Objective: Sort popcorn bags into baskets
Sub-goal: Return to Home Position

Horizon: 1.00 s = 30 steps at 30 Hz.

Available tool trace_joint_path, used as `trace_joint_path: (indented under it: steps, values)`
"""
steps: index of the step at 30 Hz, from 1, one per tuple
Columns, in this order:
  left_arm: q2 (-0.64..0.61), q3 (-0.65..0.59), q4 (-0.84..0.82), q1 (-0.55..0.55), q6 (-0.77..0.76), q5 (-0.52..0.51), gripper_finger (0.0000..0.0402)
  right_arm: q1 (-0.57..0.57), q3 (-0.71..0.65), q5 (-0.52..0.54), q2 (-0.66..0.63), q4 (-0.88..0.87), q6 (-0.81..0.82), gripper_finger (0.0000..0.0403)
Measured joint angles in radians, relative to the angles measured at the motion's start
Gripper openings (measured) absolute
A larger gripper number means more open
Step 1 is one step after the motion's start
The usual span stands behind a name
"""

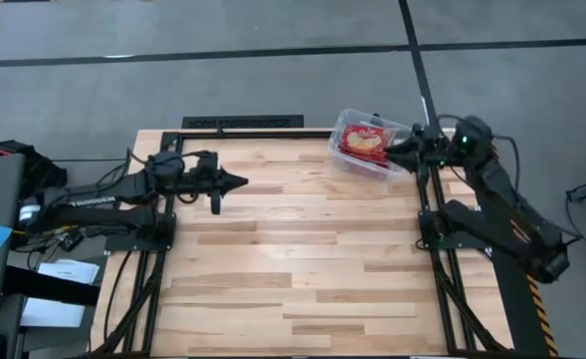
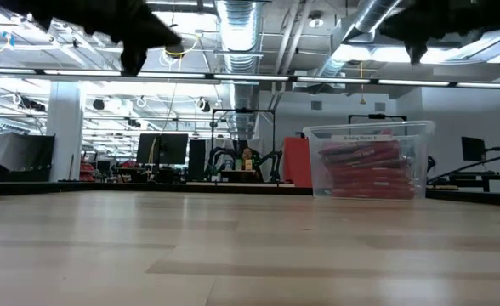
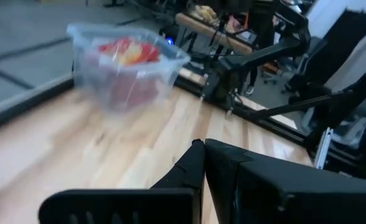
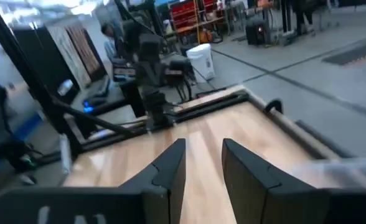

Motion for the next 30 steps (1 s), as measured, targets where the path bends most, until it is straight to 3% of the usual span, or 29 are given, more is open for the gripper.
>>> trace_joint_path:
  steps: [8, 15, 19, 25, 27, 30]
  values:
    - [-0.129, -0.239, 0.062, 0.054, -0.145, 0.048, 0.0000, 0.165, -0.289, 0.134, -0.104, 0.168, 0.219, 0.0124]
    - [-0.153, -0.294, 0.044, 0.054, -0.278, -0.144, 0.0000, 0.382, -0.437, 0.539, -0.132, 0.367, 0.406, 0.0123]
    - [-0.143, -0.294, 0.041, 0.054, -0.387, -0.175, 0.0000, 0.529, -0.482, 0.759, -0.132, 0.490, 0.506, 0.0125]
    - [-0.139, -0.295, 0.069, 0.053, -0.511, -0.175, 0.0000, 0.769, -0.462, 0.760, -0.134, 0.644, 0.383, 0.0130]
    - [-0.140, -0.295, 0.157, 0.053, -0.434, -0.152, 0.0000, 0.835, -0.437, 0.757, -0.161, 0.689, 0.309, 0.0130]
    - [-0.140, -0.295, 0.353, 0.055, -0.241, -0.025, 0.0000, 0.891, -0.389, 0.757, -0.240, 0.693, 0.255, 0.0128]
